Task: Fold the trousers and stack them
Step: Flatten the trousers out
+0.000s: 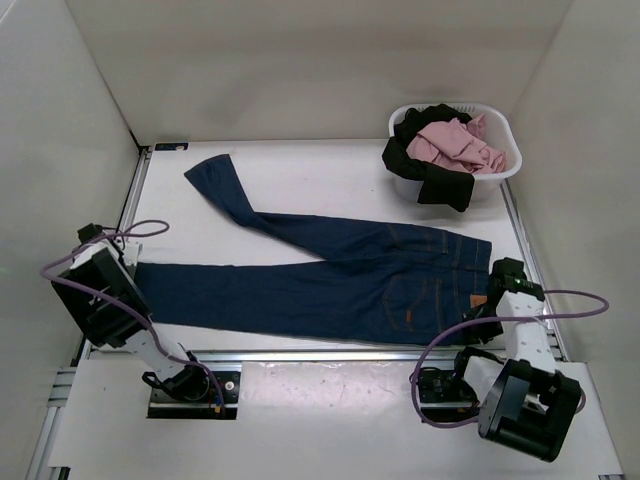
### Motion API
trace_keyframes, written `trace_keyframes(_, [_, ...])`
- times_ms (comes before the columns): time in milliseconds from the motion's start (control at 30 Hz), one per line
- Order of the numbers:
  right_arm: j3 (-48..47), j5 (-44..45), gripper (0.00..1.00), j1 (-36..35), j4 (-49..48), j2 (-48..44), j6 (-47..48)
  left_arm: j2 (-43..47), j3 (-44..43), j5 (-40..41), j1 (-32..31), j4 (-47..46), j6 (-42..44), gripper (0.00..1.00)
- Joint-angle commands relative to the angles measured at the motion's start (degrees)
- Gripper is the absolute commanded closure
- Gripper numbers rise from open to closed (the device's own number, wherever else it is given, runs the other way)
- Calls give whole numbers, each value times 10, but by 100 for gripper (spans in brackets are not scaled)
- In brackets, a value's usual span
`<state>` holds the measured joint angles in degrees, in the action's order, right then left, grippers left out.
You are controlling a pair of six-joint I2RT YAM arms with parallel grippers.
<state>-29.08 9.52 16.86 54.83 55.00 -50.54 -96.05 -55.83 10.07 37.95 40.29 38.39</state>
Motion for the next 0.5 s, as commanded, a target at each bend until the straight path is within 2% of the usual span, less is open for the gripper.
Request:
trace_keyframes(0, [-28, 71, 95, 7, -19, 10, 8, 34, 20, 46, 3, 2, 27, 86])
trace_keyframes(133, [-41, 98, 98, 23, 2, 15, 8, 34, 41, 68, 13, 8, 38, 86])
trace_keyframes(167, [-41, 98, 91, 31, 11, 15, 8, 40, 42, 73, 19, 8, 38, 86])
trace_keyframes(200, [-47, 106, 81, 31, 25, 8, -2, 40, 42, 73, 19, 15, 38, 80])
trace_keyframes(233, [-47, 115, 47, 31, 36, 0, -10, 47, 42, 73, 19, 22, 38, 71])
trace_keyframes(267, [-57, 126, 28, 31, 48, -7, -33, 47, 42, 73, 19, 29, 32, 59])
trace_keyframes(300, [-76, 138, 18, 31, 58, -26, -40, 61, 26, 73, 19, 37, 32, 51])
trace_keyframes(333, [-88, 156, 10, 31, 66, -37, -40, 67, 11, 62, 19, 50, 26, 38])
trace_keyframes(400, [-132, 162, 6, 31, 71, -63, -28, 97, -47, 18, 13, 87, 19, 33])
trace_keyframes(467, [-166, 179, 6, 31, 71, -68, -11, 118, -88, -10, -6, 94, 12, 27])
